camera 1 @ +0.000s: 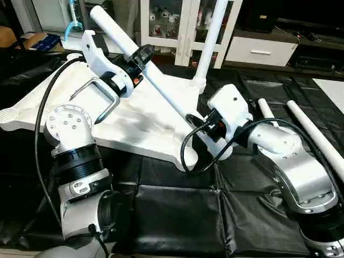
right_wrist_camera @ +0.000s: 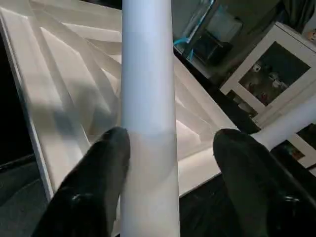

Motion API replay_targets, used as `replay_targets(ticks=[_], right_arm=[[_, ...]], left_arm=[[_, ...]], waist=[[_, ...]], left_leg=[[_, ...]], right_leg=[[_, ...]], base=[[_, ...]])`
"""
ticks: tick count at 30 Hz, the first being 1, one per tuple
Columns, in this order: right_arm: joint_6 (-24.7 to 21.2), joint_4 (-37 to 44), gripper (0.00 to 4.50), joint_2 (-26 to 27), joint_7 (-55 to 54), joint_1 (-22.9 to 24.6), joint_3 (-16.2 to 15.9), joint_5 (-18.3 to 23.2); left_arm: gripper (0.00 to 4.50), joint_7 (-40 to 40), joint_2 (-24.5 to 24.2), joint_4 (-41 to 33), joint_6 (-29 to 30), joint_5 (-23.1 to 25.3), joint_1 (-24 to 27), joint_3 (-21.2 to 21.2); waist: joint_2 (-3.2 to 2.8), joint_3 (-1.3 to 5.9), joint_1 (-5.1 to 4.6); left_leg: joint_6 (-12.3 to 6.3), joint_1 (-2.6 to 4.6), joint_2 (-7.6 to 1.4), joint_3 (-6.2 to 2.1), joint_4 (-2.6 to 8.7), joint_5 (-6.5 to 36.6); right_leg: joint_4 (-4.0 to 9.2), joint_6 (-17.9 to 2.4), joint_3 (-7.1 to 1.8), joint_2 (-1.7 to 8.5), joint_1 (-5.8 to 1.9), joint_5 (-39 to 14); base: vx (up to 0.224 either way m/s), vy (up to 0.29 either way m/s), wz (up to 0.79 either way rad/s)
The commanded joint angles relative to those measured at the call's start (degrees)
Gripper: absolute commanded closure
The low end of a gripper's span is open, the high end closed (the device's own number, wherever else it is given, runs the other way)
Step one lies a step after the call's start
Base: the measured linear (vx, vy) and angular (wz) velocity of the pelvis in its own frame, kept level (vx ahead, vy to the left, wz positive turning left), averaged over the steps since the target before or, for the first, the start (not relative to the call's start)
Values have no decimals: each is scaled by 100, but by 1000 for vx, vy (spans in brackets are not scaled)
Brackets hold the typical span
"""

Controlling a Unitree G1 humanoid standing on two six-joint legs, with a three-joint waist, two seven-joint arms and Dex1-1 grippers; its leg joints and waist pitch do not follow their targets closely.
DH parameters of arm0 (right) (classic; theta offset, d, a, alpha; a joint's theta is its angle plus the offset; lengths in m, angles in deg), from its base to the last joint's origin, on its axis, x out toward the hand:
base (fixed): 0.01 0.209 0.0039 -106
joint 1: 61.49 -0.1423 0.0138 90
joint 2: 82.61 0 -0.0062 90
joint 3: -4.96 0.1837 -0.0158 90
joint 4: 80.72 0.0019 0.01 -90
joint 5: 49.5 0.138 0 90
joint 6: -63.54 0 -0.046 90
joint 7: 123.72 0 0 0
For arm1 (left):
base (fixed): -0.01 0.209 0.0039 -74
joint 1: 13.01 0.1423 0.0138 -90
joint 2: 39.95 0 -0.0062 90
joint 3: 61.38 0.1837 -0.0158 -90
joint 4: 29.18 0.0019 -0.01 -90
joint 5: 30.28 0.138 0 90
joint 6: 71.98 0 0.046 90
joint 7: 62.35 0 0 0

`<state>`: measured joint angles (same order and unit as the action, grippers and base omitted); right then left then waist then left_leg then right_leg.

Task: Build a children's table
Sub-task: Pick table leg

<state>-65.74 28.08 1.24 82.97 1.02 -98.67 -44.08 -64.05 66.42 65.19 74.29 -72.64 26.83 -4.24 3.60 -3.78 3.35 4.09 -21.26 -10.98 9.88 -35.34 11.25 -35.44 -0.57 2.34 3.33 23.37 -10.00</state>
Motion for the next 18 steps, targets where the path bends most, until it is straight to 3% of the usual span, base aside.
replay_targets(ticks=[1,4,6,8,12,14,16,17,18], right_arm=[[-61,-41,115,69,31,-134,243,184],[-165,-54,85,178,80,-231,441,433],[-572,-175,78,260,299,-464,887,989],[-867,-345,59,133,593,-624,1108,1291],[-1131,-770,17,-161,950,-813,1193,1399],[-1312,-1454,6,-411,1490,-1046,1215,1605],[-1303,-1584,0,-468,1664,-1082,1222,1686],[-1264,-1679,0,-556,1891,-1105,1237,1804],[-1174,-1779,0,-656,2153,-1129,1255,1926]], left_arm=[[292,-1,-3,32,-22,-98,-87,77],[293,-12,-40,70,-42,-176,-106,79],[293,-93,-132,114,-1,-231,-164,121],[293,-183,-194,122,66,-276,-199,165],[293,-305,-220,82,173,-324,-200,268],[293,-799,-323,-197,496,-486,-79,673],[293,-923,-352,-272,565,-524,-46,779],[293,-986,-379,-299,612,-554,-44,875],[293,-1058,-412,-322,661,-596,-46,982]], waist=[[-68,435,-4],[-60,439,-2],[-66,439,-11],[-66,438,1],[-59,444,23],[-43,462,25],[-34,454,45],[59,450,28],[24,454,44]], left_leg=[[15,78,-153,-45,383,539],[-2,87,-151,-45,382,533],[-55,99,-139,-42,382,601],[-31,95,-150,-48,384,591],[2,93,-147,-31,371,455],[-35,87,-143,-36,364,339],[-59,88,-165,-21,353,366],[-108,62,-154,-8,354,320],[-144,68,-159,-16,346,300]], right_leg=[[333,-1067,-240,354,-338,-457],[323,-1079,-237,350,-337,-448],[324,-1077,-236,337,-335,-501],[326,-1071,-232,343,-342,-532],[320,-1176,-232,348,-349,-388],[293,-1236,-223,357,-366,-323],[302,-1296,-227,372,-353,-349],[315,-1287,-228,371,-379,-361],[295,-1309,-227,385,-384,-393]], base=[[0,0,0],[0,0,0],[0,0,0],[0,0,0],[0,0,0],[0,0,0],[0,0,0],[0,0,0],[0,0,0]])
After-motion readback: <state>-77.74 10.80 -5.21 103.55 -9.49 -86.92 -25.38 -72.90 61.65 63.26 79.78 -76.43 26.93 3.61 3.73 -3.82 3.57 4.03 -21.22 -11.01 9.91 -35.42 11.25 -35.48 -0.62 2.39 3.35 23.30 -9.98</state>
